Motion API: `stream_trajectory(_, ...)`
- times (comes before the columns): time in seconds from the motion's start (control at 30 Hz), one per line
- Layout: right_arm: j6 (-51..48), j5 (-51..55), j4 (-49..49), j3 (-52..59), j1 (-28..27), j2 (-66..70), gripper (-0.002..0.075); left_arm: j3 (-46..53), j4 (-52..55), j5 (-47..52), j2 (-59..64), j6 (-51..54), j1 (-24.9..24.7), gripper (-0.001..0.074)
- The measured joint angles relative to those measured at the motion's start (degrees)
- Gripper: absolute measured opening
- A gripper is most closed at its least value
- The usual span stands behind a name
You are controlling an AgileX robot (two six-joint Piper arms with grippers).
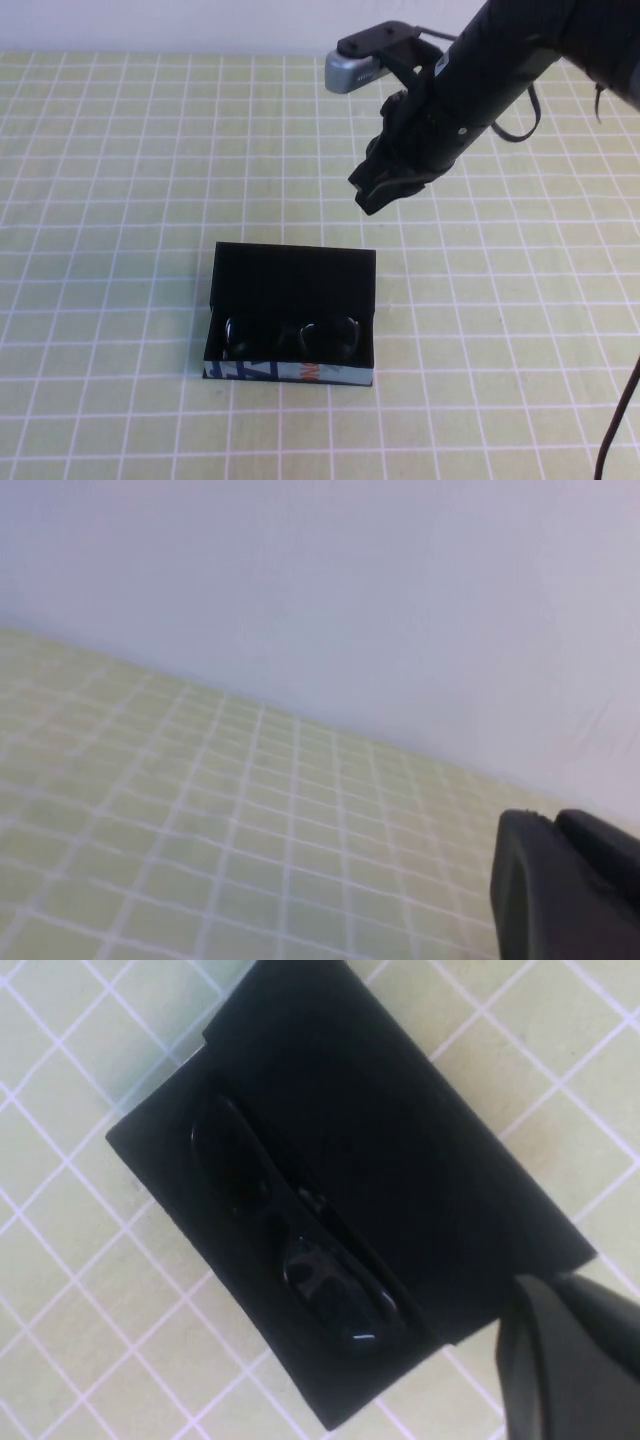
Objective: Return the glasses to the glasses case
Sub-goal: Close the glasses case
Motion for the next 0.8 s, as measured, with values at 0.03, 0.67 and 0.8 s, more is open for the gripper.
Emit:
stream_trajectory(0.03, 0.1, 0.0, 0.24, 0.0, 0.0, 0.63, -0.0011, 0.0, 0.0, 0.15, 0.0, -3.45, 0.0, -0.0002)
stream_trajectory(0.67, 0.35, -0.92, 1.8, 0.0, 0.0, 4.52, -0.0011, -24.6, -32.1, 32.01, 52.01, 29.89, -18.74, -0.0002)
stream_trajectory(0.8, 1.18, -0.92, 1.8, 0.0, 0.0, 4.52, -0.0011, -25.99, -47.84, 32.0, 64.27, 47.85, -20.4, -0.0002)
